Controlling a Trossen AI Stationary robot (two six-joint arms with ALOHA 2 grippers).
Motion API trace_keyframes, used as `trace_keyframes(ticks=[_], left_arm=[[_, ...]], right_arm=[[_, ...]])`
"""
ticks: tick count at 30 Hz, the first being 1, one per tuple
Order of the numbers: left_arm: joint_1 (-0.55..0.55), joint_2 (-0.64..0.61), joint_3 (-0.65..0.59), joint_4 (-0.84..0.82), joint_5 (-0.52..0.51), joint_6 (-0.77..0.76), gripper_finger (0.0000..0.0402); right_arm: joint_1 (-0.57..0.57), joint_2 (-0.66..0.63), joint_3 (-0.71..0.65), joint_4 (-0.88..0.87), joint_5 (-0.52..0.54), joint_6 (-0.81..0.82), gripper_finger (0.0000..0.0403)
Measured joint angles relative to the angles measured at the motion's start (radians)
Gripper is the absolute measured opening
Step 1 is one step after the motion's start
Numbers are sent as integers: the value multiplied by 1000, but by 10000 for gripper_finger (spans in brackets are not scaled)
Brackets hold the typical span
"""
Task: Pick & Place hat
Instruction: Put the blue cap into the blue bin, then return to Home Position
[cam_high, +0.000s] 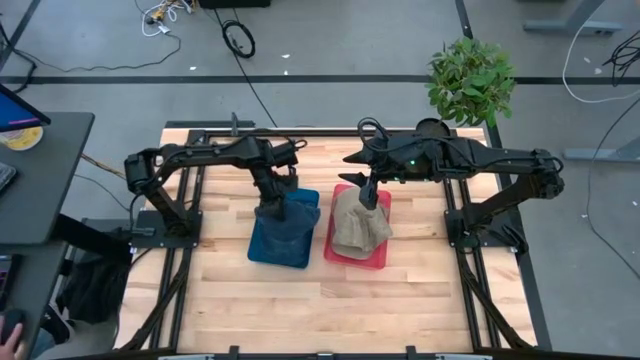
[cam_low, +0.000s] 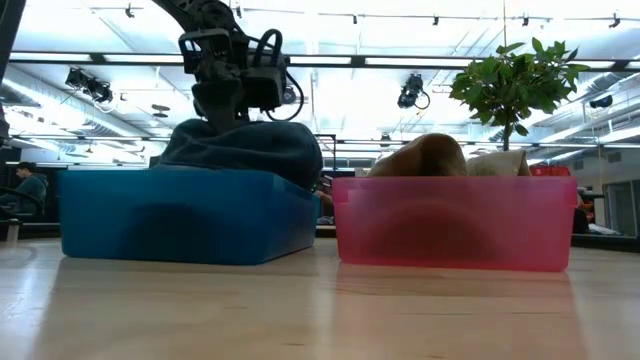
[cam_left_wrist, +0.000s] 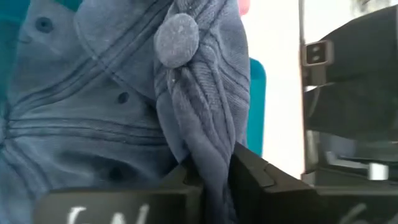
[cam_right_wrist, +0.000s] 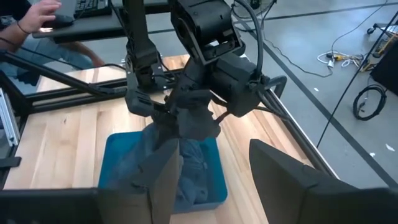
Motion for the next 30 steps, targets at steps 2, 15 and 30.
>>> trace_keyframes(ticks=[2,15,30], left_arm=[[0,0,0,-1,-31,9,71],[38,-1,0,4,-247,-16,260],[116,-30,205,-78,-292,-204,286]], right_arm=[[0,0,0,0,0,-1,197],[0,0,0,1,0,-8,197],[0,0,0,-14,-3,4,197]])
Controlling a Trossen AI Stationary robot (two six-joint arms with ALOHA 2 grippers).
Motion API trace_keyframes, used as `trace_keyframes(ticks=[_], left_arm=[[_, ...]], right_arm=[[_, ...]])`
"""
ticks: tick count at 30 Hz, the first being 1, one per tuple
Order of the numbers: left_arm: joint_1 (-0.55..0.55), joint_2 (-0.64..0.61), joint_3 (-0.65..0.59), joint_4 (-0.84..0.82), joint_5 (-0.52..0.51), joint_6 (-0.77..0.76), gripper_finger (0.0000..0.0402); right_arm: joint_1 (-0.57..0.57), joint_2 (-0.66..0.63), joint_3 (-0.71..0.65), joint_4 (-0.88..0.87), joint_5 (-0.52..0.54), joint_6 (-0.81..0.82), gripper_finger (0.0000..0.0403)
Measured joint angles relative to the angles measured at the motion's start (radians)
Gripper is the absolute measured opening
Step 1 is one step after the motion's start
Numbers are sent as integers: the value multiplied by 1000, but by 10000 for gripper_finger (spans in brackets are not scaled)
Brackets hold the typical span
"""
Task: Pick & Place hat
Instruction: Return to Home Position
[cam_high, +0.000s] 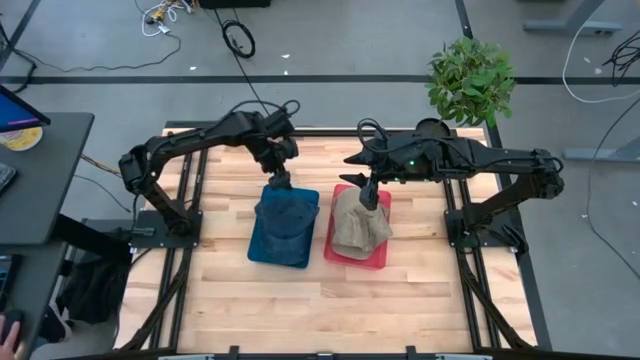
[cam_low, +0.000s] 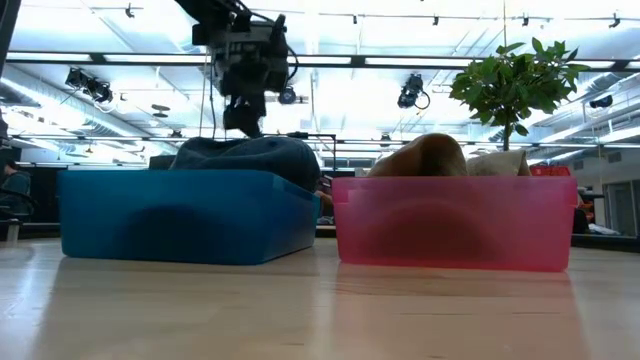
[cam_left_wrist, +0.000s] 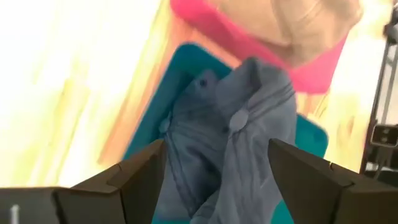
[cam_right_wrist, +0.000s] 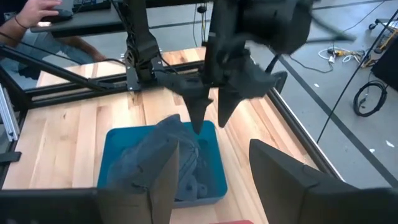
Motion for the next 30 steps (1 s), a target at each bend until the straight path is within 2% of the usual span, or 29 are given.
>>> trace_keyframes(ticks=[7,13,16,23,27,30], left_arm=[[-20,-14,32,-33,31,-51,286],[-92,-108,32,46,26,-115,286],[-139,-187,32,126,-72,-167,286],[-269,-337,32,306,-379,-243,286],[-344,-382,32,337,-521,-289,286],[-395,-392,32,324,-575,-311,286]], right_arm=[[1,0,0,-9,-1,34,197],[3,0,0,9,-1,98,197],[2,0,0,31,-1,58,197],[2,0,0,96,-1,16,197],[1,0,0,146,-1,88,197],[1,0,0,142,-1,120,197]])
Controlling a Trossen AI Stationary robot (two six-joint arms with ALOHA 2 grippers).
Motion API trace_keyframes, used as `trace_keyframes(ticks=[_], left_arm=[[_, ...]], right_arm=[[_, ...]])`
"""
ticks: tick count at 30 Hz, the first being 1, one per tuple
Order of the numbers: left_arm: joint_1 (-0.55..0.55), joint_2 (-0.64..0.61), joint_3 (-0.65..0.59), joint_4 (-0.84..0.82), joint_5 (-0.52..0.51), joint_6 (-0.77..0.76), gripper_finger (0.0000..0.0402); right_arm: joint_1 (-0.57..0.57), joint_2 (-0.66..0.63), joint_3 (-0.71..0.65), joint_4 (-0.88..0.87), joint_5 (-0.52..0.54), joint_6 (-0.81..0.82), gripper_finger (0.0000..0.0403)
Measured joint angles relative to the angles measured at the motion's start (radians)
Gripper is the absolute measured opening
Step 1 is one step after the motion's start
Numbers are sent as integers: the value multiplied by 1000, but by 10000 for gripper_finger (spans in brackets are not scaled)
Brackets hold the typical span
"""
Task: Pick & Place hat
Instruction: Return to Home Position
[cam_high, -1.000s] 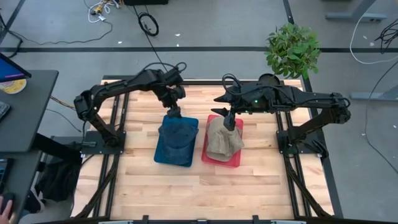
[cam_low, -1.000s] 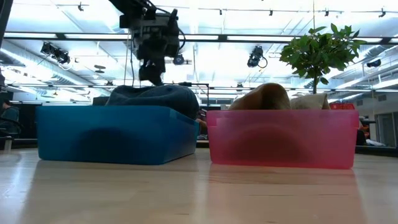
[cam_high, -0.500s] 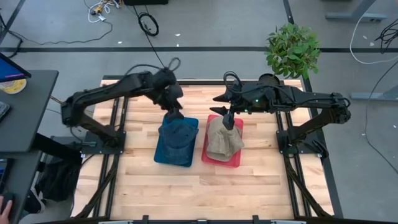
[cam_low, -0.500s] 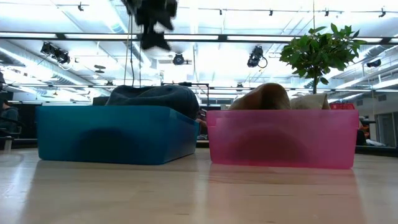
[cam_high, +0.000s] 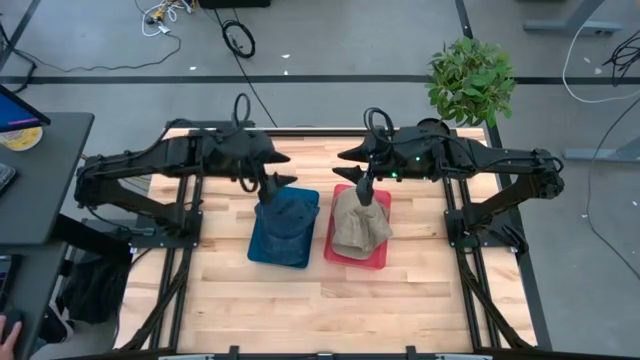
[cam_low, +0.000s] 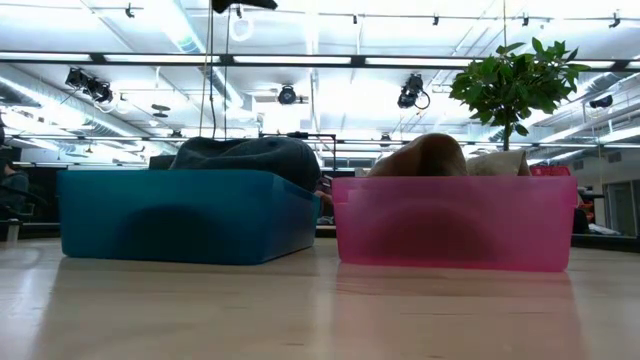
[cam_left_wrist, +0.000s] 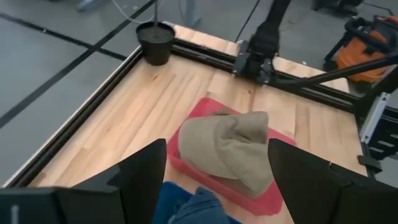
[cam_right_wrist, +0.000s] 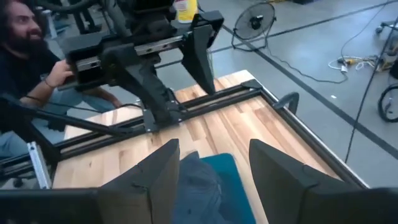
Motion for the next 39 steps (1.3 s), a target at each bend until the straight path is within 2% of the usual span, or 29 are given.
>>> trace_keyframes(ticks=[8,17,21,24,27,30,33,39], left_arm=[[-106,0,-1,43,-67,-21,286],[-224,-79,-2,27,-254,25,286],[-235,-142,-2,25,-252,49,286],[-247,-189,-14,36,-209,85,286],[-249,-271,-109,140,-122,128,286],[-231,-373,-261,339,12,132,286],[-222,-466,-410,441,136,122,286],[-219,-673,-678,631,138,28,286]], right_arm=[[1,10,0,75,-88,-77,197],[1,11,0,117,-147,-64,197],[1,6,0,146,-147,-64,197],[2,-3,0,194,-159,-76,197],[4,-8,0,267,-233,-88,197],[4,-12,0,332,-368,-102,197],[6,-14,0,365,-448,-90,197],[17,-30,-25,353,-433,-58,197]])
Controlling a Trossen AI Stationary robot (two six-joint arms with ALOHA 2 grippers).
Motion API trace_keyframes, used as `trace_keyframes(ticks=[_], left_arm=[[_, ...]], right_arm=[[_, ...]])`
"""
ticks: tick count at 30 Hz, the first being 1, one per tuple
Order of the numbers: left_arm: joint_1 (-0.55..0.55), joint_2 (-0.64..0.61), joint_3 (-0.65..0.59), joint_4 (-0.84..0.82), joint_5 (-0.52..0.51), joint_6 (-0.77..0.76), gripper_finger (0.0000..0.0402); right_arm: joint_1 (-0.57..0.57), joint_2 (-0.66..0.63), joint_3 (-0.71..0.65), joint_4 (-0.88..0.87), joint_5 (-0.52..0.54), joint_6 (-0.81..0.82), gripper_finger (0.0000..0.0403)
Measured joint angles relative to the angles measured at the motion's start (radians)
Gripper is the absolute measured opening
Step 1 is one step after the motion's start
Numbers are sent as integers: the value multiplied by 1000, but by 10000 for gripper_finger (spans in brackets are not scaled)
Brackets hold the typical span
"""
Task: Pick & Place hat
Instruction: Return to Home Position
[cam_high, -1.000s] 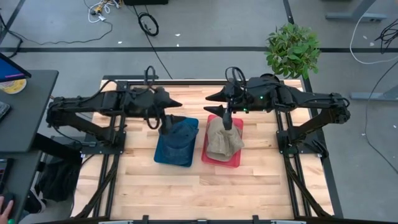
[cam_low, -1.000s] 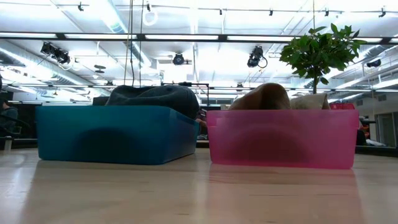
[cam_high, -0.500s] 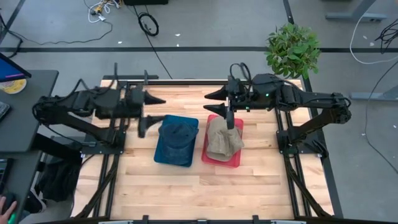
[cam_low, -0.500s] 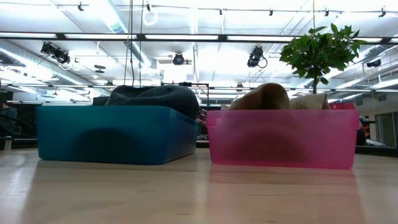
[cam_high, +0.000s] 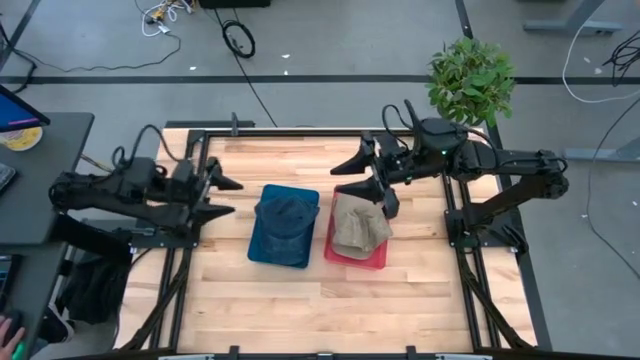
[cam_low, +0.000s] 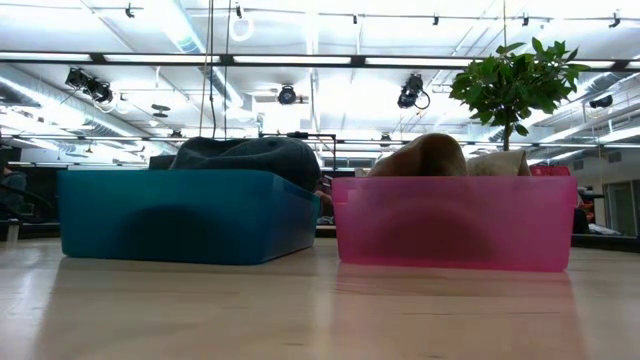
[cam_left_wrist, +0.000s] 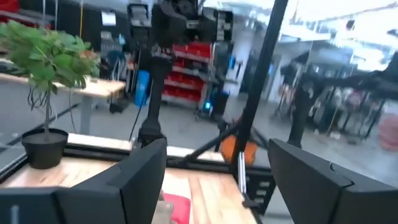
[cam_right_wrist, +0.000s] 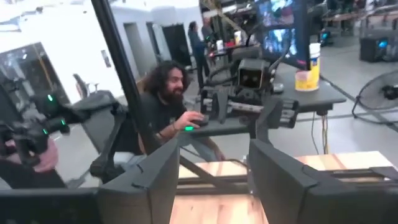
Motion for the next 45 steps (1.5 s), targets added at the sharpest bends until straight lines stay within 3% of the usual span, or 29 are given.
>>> trace_keyframes(ticks=[6,15,21,24,31,38,45], left_arm=[[-3,-239,-183,34,3,-57,286],[-2,-446,-252,39,-51,-1,286],[-2,-571,-337,39,-55,0,286],[-2,-572,-375,66,-76,0,286],[-1,-572,-515,327,-81,0,286],[-1,-570,-660,507,-84,-66,286],[-1,-570,-699,527,-84,-104,286]], right_arm=[[23,-175,-218,118,62,66,197],[45,-522,-606,390,237,49,197],[46,-685,-818,541,241,14,197],[46,-752,-940,662,252,17,197],[46,-850,-1171,1012,262,4,197],[46,-897,-1318,1166,262,9,197],[45,-977,-1446,1259,262,36,197]])
